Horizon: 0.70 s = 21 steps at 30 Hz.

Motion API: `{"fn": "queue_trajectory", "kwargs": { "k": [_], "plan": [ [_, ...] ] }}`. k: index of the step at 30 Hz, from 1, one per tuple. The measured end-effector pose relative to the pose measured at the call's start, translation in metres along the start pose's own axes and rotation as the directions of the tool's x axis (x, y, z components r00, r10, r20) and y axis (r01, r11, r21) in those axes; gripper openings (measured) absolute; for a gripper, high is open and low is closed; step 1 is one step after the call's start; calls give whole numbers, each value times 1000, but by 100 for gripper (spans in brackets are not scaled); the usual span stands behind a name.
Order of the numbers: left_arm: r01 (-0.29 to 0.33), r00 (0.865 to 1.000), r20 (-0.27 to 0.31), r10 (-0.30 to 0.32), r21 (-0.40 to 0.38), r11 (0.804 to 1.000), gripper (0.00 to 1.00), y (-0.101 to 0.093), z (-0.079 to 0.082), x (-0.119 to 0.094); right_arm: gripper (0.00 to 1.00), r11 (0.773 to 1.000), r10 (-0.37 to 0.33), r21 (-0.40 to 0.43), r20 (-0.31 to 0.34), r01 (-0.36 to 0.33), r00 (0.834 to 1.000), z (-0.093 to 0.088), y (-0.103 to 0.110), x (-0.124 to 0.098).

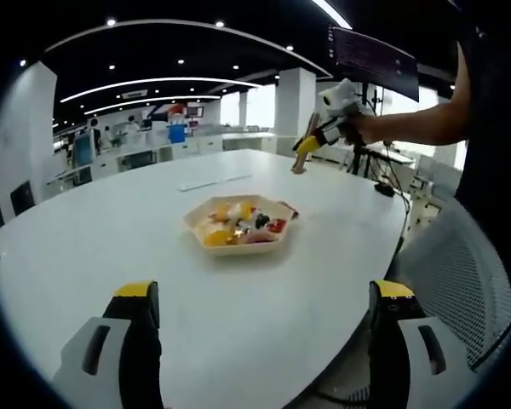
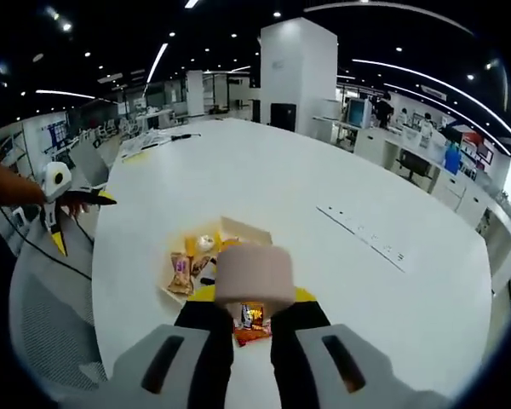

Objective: Place the target food into the container with the food tongs after gripping and lifting it, then release it inside without dropping or visibly crushing the food.

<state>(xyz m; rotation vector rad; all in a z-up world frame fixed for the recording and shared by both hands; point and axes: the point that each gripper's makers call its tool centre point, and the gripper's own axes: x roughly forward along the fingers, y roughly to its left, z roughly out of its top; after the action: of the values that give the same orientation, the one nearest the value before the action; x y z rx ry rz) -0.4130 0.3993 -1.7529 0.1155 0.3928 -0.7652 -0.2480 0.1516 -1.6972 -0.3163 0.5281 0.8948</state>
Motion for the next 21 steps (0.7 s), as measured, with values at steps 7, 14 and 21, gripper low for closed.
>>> {"fn": "queue_trajectory", "kwargs": {
  "k": [7,14,21],
  "plan": [
    [-7,1000,1,7,-4,1000,100,1,1,0,14,999,45,-21,23,-45,999,24,17,21],
    [-14,1000,6,14,-9,1000,99,4,0,-1,14,996,86,-42,45,-84,995,50,32,44],
    [-20,1000,10,20,-11,1000,99,4,2,-1,14,991,121,-58,55,-118,991,67,48,61]
  ]
}}
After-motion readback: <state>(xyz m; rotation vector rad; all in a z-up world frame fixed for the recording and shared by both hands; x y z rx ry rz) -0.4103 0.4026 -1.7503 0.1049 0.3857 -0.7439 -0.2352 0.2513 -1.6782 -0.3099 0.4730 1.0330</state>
